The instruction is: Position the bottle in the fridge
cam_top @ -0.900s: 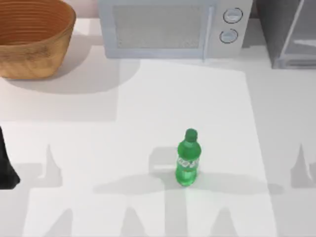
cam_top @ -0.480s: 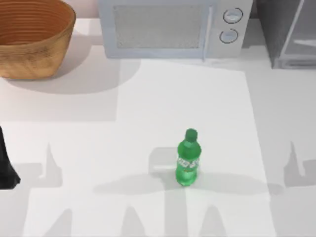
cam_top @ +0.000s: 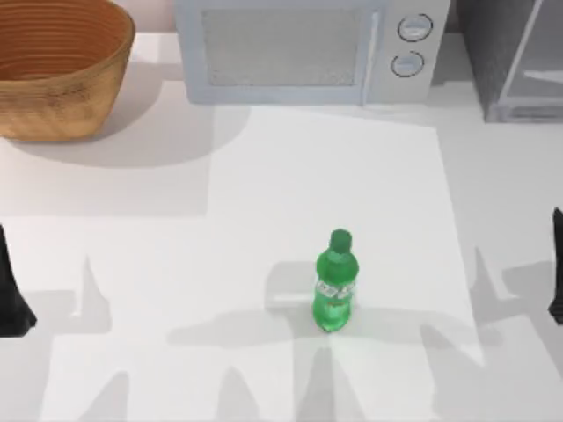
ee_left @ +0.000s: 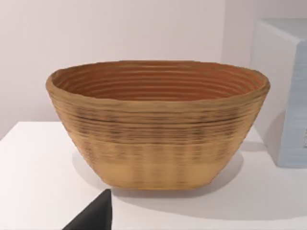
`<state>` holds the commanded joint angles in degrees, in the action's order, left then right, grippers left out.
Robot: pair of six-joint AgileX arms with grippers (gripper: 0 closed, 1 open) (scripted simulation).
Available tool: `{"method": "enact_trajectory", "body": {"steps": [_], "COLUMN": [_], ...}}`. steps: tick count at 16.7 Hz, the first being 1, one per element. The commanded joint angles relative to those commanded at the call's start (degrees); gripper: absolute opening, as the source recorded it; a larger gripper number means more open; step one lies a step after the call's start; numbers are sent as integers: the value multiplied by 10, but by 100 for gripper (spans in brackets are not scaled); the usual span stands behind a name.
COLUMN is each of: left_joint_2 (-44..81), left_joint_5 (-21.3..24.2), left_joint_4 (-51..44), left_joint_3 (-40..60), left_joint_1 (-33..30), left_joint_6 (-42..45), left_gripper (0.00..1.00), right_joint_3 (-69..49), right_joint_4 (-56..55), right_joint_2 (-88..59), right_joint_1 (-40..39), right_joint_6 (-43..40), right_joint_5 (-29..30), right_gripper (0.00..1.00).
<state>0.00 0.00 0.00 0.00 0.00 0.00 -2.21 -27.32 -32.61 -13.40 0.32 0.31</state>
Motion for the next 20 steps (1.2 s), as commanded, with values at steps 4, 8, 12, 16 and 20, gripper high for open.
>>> {"method": "enact_trajectory", "body": {"steps": [4, 8, 12, 16, 20], "left_joint_2": [0, 0, 0, 0, 0], "left_joint_5": [0, 0, 0, 0, 0], "left_joint_4": [0, 0, 0, 0, 0], "left_joint_3": [0, 0, 0, 0, 0], "left_joint_1": [0, 0, 0, 0, 0], "left_joint_6": [0, 0, 0, 0, 0], "left_gripper": [100, 100, 100, 100, 100], "right_joint_3": [-10, -20, -28, -33, -37], "right_joint_4": [-100, -201, -300, -393, -494], "right_joint_2": [-116, -230, -348, -468, -596], "right_joint_1": [-48, -95, -147, -191, -240], "right_joint_6": [3, 4, 4, 8, 5], "right_joint_5": [1, 3, 1, 6, 10], "right_gripper": [100, 100, 100, 100, 100]}}
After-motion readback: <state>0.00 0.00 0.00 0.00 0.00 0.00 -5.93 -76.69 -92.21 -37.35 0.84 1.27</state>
